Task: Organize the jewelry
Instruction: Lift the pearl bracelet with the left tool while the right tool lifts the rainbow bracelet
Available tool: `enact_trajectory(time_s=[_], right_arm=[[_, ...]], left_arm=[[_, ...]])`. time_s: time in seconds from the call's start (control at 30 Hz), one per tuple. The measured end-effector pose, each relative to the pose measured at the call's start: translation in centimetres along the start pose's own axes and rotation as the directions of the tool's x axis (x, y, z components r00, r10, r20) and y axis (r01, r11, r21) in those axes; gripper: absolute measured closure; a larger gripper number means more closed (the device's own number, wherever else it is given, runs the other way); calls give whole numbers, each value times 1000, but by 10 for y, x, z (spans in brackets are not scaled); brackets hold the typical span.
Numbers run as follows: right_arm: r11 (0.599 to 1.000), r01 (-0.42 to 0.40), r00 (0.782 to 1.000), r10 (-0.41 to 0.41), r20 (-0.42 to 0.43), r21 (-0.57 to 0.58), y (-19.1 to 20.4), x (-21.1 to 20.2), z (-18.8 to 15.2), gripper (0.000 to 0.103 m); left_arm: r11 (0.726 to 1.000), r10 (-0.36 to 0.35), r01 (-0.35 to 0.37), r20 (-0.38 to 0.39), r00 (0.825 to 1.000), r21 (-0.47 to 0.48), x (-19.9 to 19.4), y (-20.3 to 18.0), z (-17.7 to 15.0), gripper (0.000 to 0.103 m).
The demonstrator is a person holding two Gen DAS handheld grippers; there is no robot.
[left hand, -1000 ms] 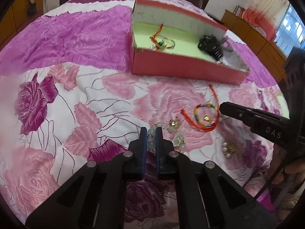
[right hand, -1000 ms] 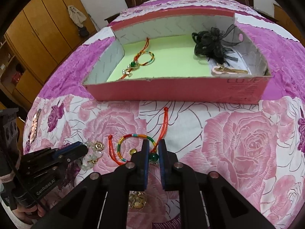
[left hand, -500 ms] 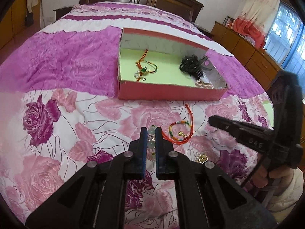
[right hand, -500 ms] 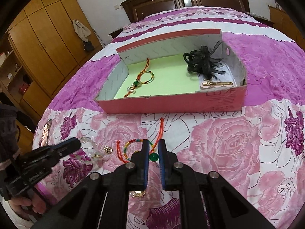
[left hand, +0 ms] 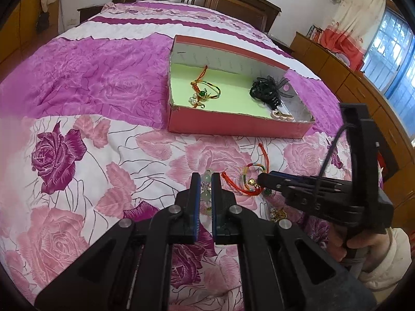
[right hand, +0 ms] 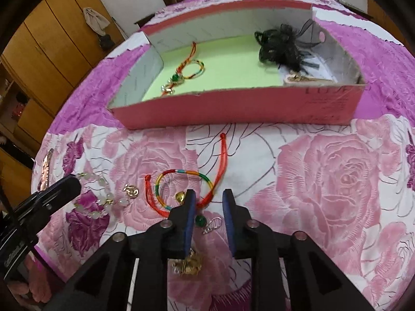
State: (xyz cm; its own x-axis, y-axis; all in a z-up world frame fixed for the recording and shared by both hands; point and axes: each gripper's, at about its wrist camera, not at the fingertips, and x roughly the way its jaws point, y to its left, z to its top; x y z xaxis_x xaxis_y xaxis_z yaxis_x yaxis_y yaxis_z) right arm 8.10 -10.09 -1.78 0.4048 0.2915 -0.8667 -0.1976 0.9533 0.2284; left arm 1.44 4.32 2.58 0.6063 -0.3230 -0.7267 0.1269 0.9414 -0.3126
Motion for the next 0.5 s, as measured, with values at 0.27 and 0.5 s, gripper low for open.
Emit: enact_trajectory(time_s=[0.27, 0.5], right_arm=[[1000, 5, 1000, -5, -8, -21, 4, 8, 0, 97], [999, -41, 997, 42, 67, -8, -2, -20, -1, 98]], left_arm=[[1000, 1, -1, 2, 1000, 1, -1, -3, 0, 103], [1000, -5, 4, 26, 1000, 21, -10, -10, 4, 103]])
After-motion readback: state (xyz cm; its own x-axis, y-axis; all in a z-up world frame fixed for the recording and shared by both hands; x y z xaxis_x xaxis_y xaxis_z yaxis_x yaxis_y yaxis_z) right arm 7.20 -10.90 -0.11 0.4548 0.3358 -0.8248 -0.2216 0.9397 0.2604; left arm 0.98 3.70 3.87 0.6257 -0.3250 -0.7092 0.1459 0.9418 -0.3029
